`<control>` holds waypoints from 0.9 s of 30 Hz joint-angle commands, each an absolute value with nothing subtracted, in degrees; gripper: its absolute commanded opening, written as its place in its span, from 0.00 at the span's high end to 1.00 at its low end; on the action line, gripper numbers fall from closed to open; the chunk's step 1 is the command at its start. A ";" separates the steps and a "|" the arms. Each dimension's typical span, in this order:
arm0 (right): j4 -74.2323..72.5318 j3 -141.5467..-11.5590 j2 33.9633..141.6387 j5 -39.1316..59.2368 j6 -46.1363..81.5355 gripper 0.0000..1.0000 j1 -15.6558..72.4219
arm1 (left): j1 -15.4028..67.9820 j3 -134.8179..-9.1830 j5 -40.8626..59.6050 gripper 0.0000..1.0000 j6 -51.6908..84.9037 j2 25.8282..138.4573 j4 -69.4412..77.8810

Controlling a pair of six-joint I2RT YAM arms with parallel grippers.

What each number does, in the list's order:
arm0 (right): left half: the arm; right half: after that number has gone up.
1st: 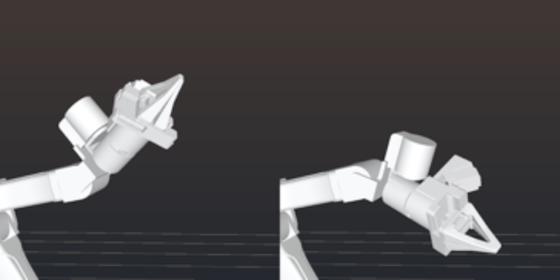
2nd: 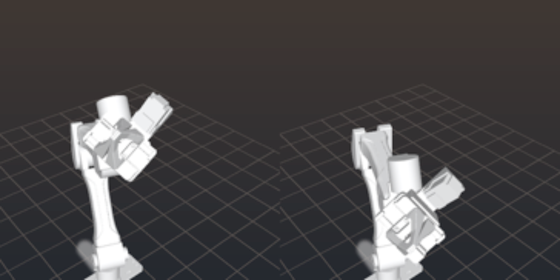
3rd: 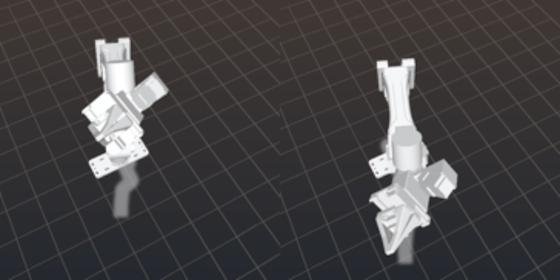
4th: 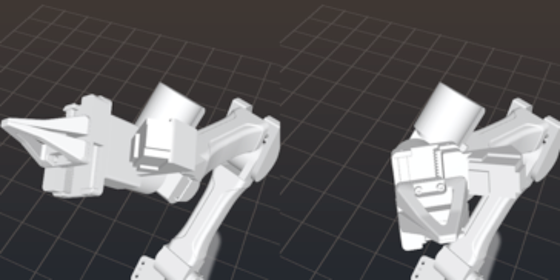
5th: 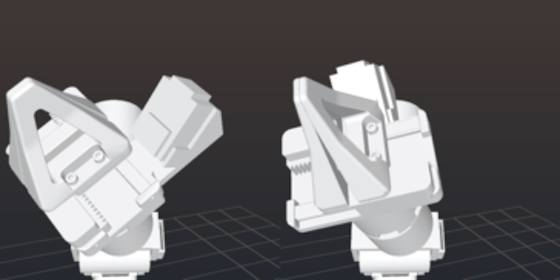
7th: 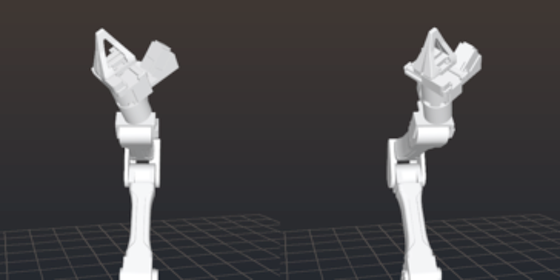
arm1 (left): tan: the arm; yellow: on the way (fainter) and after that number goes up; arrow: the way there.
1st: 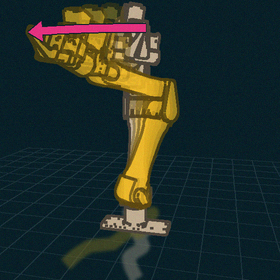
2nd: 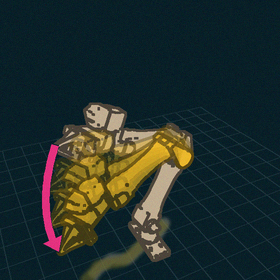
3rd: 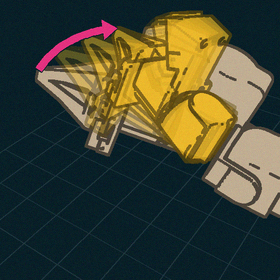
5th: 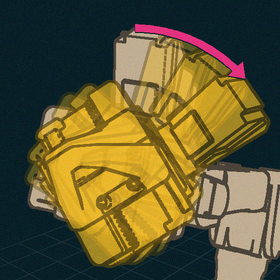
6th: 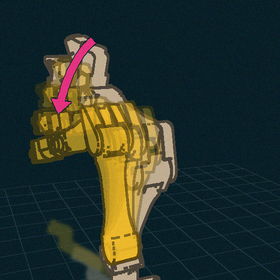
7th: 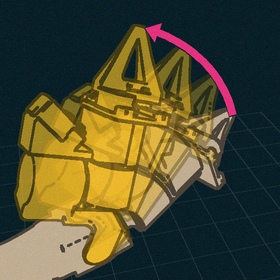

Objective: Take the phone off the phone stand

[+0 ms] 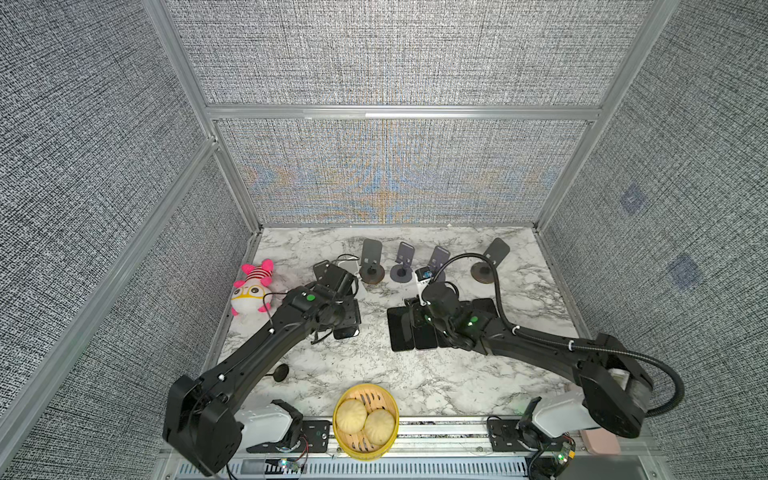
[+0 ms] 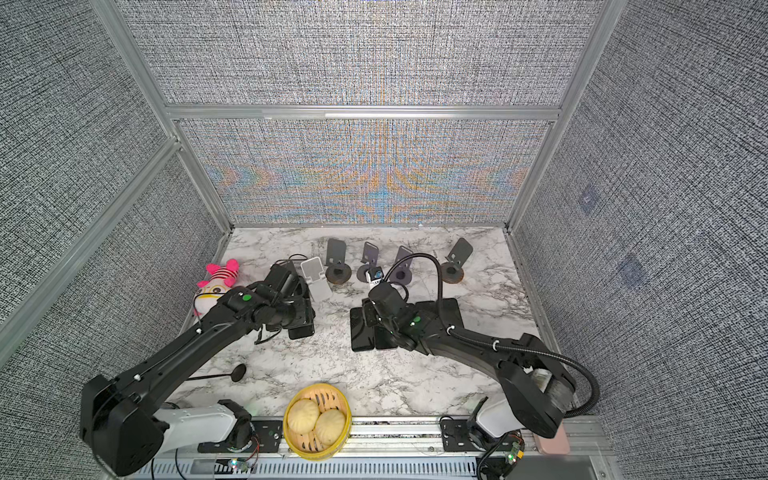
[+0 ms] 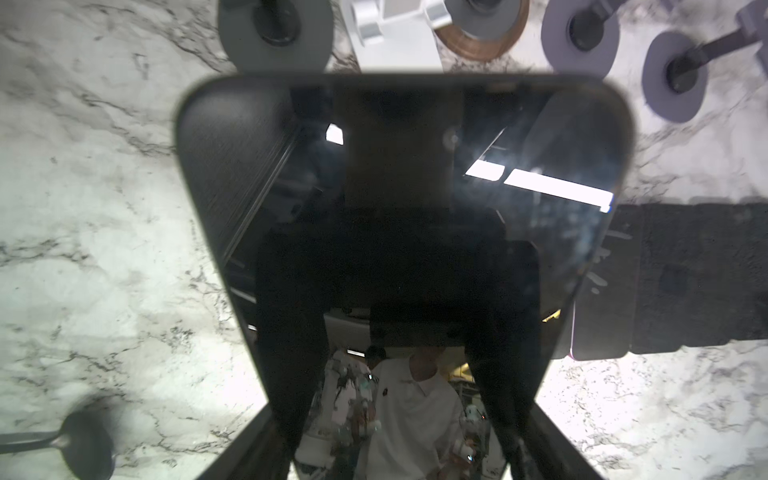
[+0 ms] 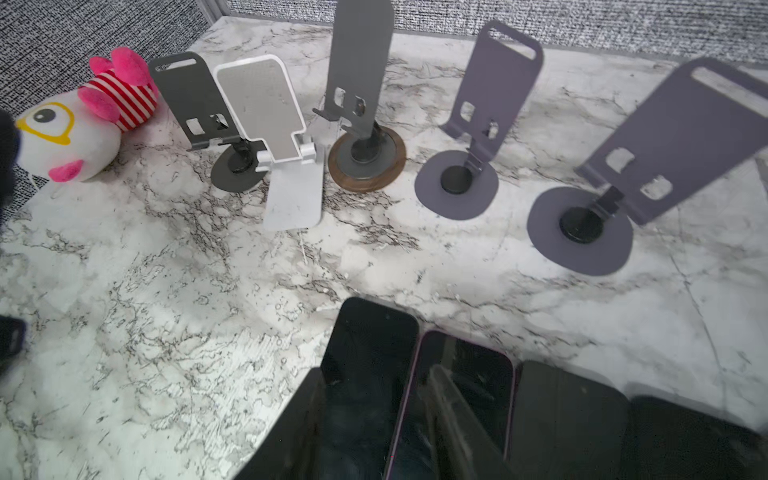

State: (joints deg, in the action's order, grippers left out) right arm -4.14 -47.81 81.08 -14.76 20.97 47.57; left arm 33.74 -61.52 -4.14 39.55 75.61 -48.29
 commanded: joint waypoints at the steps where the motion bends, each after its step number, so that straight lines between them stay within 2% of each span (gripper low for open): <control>1: -2.50 -44.24 77.59 -16.09 23.79 0.58 46.39 | 35.57 -64.53 -6.63 1.00 40.36 80.52 -48.50; 12: 2.30 -31.59 63.93 -15.13 27.25 0.58 40.21 | 39.81 -70.40 -2.09 1.00 40.55 95.56 -42.98; 20: 2.90 -29.90 61.09 -14.41 26.63 0.58 38.06 | 40.61 -72.21 0.39 1.00 42.11 102.67 -43.50; 27: 3.56 -28.53 59.04 -14.07 26.37 0.58 36.34 | 40.69 -71.38 1.89 0.95 42.90 104.59 -42.02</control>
